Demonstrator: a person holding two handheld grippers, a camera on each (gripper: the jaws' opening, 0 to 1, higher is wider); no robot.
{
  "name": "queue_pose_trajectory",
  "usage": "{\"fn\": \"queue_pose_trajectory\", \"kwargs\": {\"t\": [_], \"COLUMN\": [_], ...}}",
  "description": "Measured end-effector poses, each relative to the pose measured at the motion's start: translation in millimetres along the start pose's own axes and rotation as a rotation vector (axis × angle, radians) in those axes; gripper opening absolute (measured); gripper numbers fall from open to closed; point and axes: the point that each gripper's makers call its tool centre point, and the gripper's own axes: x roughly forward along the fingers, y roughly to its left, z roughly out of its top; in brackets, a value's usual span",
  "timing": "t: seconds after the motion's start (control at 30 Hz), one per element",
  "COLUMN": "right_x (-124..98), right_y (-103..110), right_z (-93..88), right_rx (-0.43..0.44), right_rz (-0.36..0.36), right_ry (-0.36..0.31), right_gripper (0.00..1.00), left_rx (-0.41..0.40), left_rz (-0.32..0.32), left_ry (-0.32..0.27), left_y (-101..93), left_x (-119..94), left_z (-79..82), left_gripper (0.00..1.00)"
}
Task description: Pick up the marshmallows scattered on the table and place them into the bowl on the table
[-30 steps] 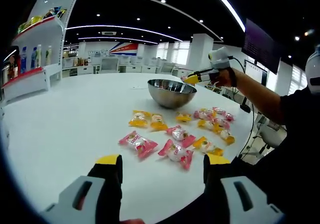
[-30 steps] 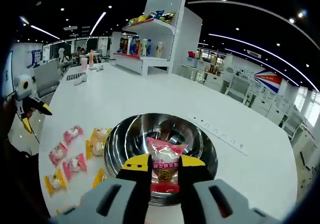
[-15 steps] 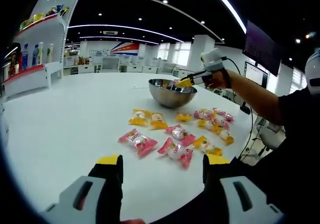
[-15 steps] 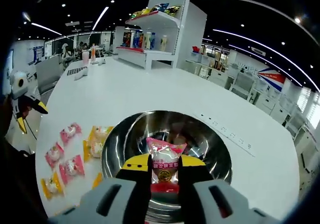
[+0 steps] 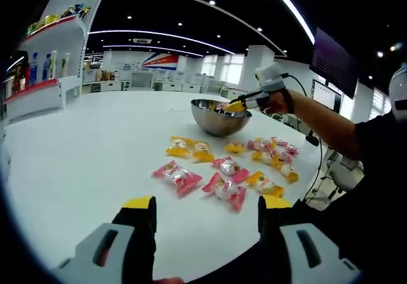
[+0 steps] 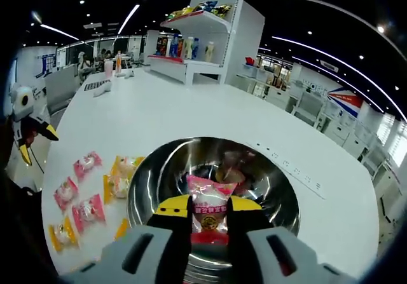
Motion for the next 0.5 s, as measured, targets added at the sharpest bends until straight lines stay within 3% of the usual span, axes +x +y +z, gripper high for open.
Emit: {"fn": "queue_pose_trajectory", "kwargs": {"t": [0.17, 0.5], "right_x": [-0.6, -10.6], "right_y": [2.2, -0.8], "right_z": [0.4, -1.4], "right_rx": [0.011, 0.019], "right_rz": [0.01, -0.004], "right_ry": [-0.014, -0.038], "right_gripper": [0.31, 0.3], "left_rx": [-0.001, 0.003], "left_rz": [-0.002, -0.007], "left_ry": [-0.001, -0.001], "left_y": [-0.5, -3.0], "left_x": [-0.7, 0.0], "left_z": [-0.6, 0.8], "left_gripper": [0.65, 0.65]}}
